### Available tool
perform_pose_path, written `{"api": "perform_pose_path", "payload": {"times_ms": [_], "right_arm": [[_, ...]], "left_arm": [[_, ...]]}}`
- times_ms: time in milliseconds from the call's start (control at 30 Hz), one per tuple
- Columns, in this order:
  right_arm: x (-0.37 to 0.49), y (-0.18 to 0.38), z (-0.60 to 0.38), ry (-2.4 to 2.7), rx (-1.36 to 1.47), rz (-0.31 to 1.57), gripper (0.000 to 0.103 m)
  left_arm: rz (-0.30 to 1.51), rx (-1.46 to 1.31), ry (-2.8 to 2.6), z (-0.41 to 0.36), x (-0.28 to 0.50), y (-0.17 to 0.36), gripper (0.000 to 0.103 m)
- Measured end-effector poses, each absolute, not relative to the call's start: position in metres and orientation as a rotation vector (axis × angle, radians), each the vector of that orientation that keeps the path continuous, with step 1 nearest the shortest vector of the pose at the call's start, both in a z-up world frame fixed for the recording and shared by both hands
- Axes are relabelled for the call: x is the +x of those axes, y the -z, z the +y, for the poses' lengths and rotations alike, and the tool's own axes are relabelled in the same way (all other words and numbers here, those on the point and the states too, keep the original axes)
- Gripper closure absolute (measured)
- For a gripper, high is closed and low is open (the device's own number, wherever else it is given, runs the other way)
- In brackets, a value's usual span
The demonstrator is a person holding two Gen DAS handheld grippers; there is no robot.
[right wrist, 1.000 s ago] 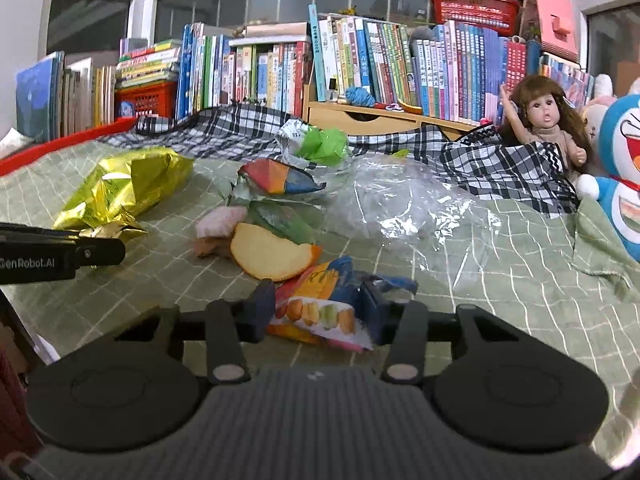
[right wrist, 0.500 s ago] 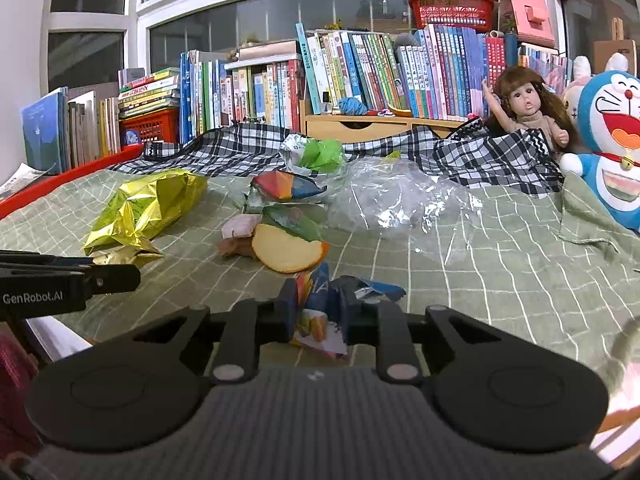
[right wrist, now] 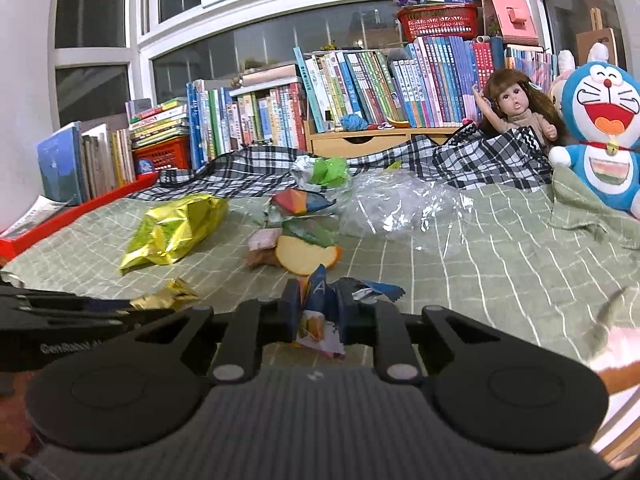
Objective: Collect trash
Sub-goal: 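Lower both grippers to the trash bag and open them to drop the wrappers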
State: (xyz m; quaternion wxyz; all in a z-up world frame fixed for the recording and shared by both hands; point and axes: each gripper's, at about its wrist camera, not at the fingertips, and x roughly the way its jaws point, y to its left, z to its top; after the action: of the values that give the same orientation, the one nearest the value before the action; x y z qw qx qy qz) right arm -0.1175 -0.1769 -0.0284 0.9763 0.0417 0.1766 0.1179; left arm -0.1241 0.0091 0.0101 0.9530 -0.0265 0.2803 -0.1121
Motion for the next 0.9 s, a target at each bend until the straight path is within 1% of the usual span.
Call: {"api": "perform_pose_path", "payload": {"times_ms": [200, 467, 600, 733, 900], "right_arm": [[-0.142, 0.029, -0.178, -0.270, 0.097, 0.377, 0.081], [-0.161, 0.052, -0.179, -0.270, 0.124, 0.469, 0.081], [-0.158, 0.079, -0.178, -0.242, 0.125, 0.540, 0.081], [-0.148, 0.116, -0.180, -0.221, 0.166, 0.653, 0.081], [-0.138, 0.145, -0.182, -0.233, 0.204, 0.756, 0.081]], "left_arm": [[0.638, -0.065, 0.275, 0.011, -0.148, -0.003, 0.076], [0.795, -0.043, 0.297, 0.005, -0.166, 0.035, 0.076], [0.841, -0.017, 0.271, 0.002, -0.164, 0.054, 0.076], [0.909, 0.010, 0.256, -0.002, -0.158, 0.077, 0.076], [0.988, 0.052, 0.242, -0.005, -0.145, 0.108, 0.075]]}}
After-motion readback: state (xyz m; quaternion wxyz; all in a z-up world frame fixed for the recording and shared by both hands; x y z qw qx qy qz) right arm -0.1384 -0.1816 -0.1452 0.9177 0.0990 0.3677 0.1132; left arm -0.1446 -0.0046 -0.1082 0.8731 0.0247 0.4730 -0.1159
